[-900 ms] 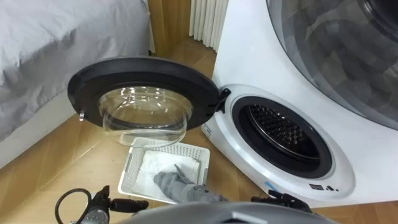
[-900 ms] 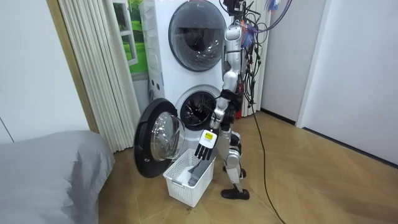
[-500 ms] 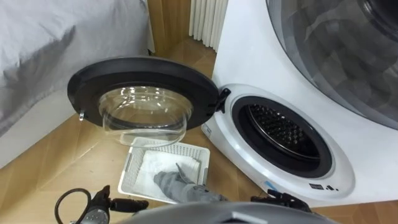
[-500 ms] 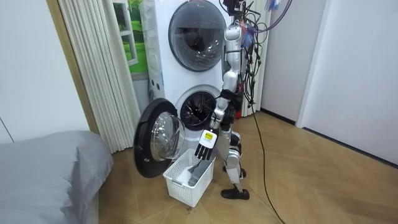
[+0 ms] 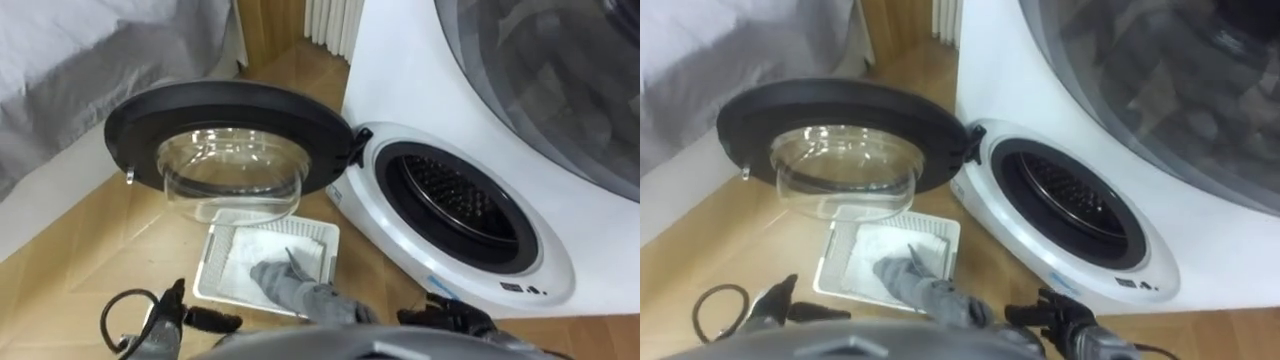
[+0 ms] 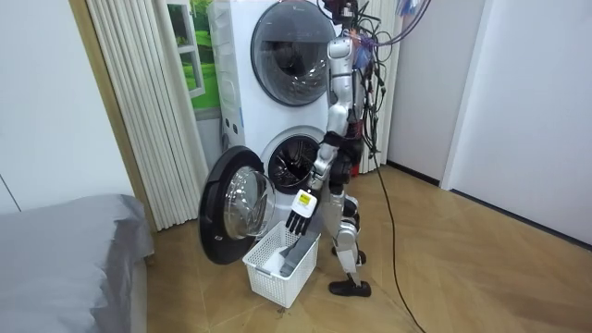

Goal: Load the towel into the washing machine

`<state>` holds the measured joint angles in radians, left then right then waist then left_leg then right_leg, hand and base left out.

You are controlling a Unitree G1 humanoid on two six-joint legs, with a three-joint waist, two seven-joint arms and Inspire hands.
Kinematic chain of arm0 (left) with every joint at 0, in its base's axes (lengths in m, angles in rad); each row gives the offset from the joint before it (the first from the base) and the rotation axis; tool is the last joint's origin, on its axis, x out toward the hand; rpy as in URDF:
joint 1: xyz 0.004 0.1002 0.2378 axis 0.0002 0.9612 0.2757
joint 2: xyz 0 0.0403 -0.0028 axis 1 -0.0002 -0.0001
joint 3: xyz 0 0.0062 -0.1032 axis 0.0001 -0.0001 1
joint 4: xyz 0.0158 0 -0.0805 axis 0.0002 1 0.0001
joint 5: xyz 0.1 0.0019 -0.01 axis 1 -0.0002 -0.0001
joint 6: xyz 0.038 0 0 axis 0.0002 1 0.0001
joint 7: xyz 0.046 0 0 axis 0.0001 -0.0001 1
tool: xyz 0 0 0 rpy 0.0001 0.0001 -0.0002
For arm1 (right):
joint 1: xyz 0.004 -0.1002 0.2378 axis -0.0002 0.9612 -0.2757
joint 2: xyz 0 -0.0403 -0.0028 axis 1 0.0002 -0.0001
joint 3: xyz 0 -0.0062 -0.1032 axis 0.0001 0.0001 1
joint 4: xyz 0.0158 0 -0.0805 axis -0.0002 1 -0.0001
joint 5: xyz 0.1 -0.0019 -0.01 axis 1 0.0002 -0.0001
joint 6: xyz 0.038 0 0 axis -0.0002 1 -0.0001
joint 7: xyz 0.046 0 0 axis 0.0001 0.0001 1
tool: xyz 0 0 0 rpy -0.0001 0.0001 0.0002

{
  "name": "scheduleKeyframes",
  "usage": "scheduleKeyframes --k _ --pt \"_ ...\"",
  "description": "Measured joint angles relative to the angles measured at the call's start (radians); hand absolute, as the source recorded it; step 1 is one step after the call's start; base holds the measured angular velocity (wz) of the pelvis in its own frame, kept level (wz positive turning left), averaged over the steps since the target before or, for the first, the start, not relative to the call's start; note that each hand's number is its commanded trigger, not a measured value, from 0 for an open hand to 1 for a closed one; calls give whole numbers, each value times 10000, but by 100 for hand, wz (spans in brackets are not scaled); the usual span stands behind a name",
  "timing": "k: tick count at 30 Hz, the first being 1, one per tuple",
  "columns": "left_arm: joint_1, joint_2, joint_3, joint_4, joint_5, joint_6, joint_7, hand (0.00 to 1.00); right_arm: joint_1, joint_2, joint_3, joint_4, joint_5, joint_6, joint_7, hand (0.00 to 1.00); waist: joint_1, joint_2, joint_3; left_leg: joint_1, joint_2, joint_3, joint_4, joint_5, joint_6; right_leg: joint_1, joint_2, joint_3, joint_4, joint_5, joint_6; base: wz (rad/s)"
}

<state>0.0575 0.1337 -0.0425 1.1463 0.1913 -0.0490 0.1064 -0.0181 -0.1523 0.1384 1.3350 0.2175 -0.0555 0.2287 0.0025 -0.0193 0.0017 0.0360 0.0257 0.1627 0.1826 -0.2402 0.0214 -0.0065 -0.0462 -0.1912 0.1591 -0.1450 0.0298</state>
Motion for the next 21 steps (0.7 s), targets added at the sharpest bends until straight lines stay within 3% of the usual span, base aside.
scheduleKeyframes --k 4,8,9,13,15,17,18,21 --pt "-741 -37 -635 167 578 -94 -2 0 -726 34 514 230 -543 -98 -76 0 -12 124 85 -800 17 -22 299 6 8 -792 -33 -23 267 27 -34 1" --pt "-1933 -357 -1055 822 971 -360 3 0 -1500 171 882 296 -678 -116 -104 0 -10 285 259 -1754 33 -68 587 43 36 -1794 -69 -16 620 65 -83 -1" --pt "-2088 -385 -1130 969 988 -402 9 0 -1554 208 963 295 -694 -128 -130 0 -10 301 268 -1875 34 -47 597 65 36 -1954 -77 -4 702 66 -83 -12" --pt "-2967 -515 -1491 1415 1473 -502 141 0 -2375 398 1049 282 -1105 -193 -409 0 -193 344 514 -2828 48 -54 1026 112 37 -3136 -135 257 1454 61 -92 -9" --pt "-3334 -506 -1623 1513 1635 -603 210 0 -2730 428 1057 237 -1244 -231 -607 0 -276 323 558 -3396 23 -50 1275 111 38 -3747 -203 283 1732 61 -92 -15" --pt "-3943 -485 -1831 1584 1751 -687 303 0 -3067 431 1160 149 -1273 -366 -895 0 -379 278 707 -4109 0 -7 1643 111 38 -4496 -250 488 2108 60 -93 -8" --pt "-4248 -473 -1980 1618 1751 -700 397 0 -3176 448 1230 52 -1269 -407 -992 0 -383 233 745 -4419 -5 7 1786 109 40 -4870 -268 539 2315 60 -93 -7" --pt "-4652 -466 -2059 1607 1759 -760 417 0 -3221 455 1253 -280 -1268 -478 -1198 0 -516 201 791 -5077 -14 41 2138 107 42 -5608 -331 620 2783 59 -95 -3"
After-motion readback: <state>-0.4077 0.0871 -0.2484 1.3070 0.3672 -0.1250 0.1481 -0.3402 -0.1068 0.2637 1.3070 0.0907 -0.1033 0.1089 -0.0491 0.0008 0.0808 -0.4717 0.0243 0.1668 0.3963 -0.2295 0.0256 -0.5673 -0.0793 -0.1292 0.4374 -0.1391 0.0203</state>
